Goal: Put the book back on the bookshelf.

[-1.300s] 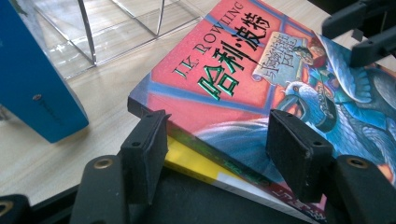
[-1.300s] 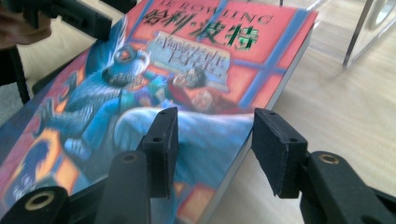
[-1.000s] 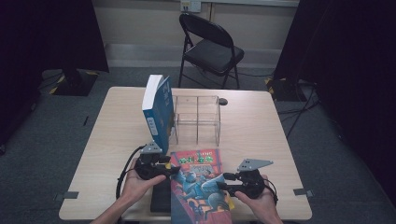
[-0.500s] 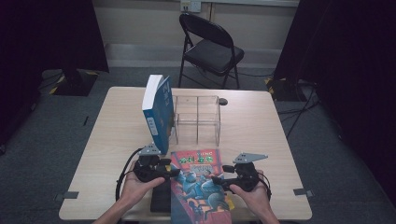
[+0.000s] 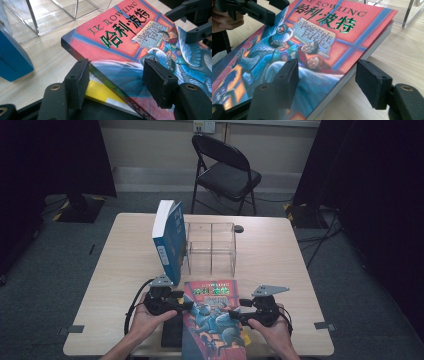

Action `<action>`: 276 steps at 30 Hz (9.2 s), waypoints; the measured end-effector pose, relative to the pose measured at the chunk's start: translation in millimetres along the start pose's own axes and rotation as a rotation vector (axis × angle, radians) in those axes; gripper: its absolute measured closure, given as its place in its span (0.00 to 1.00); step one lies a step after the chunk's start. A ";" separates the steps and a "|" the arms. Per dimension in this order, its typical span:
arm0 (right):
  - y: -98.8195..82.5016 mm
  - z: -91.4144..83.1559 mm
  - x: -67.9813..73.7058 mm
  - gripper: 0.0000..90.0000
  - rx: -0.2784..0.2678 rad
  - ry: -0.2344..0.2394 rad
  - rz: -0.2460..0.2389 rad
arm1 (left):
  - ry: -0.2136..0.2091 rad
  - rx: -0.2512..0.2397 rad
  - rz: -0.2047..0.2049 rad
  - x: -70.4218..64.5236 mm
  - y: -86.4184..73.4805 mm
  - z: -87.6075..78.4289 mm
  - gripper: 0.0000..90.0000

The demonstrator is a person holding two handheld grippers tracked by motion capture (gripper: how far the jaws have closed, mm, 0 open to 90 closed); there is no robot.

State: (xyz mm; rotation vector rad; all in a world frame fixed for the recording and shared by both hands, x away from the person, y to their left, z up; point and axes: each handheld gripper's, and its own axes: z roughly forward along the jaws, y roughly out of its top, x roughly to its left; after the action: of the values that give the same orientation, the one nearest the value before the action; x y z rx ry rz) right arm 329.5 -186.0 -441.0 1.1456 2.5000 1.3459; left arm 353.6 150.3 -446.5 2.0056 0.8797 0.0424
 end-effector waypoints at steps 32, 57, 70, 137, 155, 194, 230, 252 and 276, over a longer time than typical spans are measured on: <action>2.8 -2.8 -5.9 0.48 -0.042 0.039 0.095 | -0.004 -0.005 0.012 -0.2 -1.5 0.0 0.43; 22.2 18.8 -5.2 0.52 -0.050 0.065 0.040 | -0.007 -0.014 0.008 -0.7 -2.2 1.3 0.43; 34.0 37.6 -3.5 0.69 -0.022 0.160 0.073 | -0.009 -0.016 0.002 -0.3 -2.5 2.1 0.41; 57.8 7.9 19.0 0.94 -0.146 0.204 0.011 | -0.305 -0.158 -0.197 8.8 12.3 -9.4 0.62; 76.9 -16.8 28.0 0.94 -0.227 0.181 -0.008 | -0.272 -0.233 -0.138 -1.8 45.7 -28.0 0.71; 95.1 -52.8 41.9 0.66 -0.369 0.069 -0.160 | -0.153 -0.443 0.194 -45.2 66.7 -80.7 0.82; 88.5 -43.6 21.8 0.47 -0.337 0.099 -0.158 | -0.085 -0.331 0.260 -70.6 68.9 -58.7 0.79; 89.6 -44.7 20.0 0.48 -0.326 0.119 -0.149 | -0.054 -0.334 0.239 -71.8 61.9 -47.5 0.83; 91.6 -44.8 17.0 0.49 -0.307 0.118 -0.133 | -0.083 -0.315 0.204 -74.4 71.3 -50.1 0.83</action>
State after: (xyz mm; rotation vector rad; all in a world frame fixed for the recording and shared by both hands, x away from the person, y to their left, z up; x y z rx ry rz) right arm 352.4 -175.2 -340.8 0.8450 2.2861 1.7255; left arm 320.8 119.4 -341.2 1.7790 0.5731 0.1997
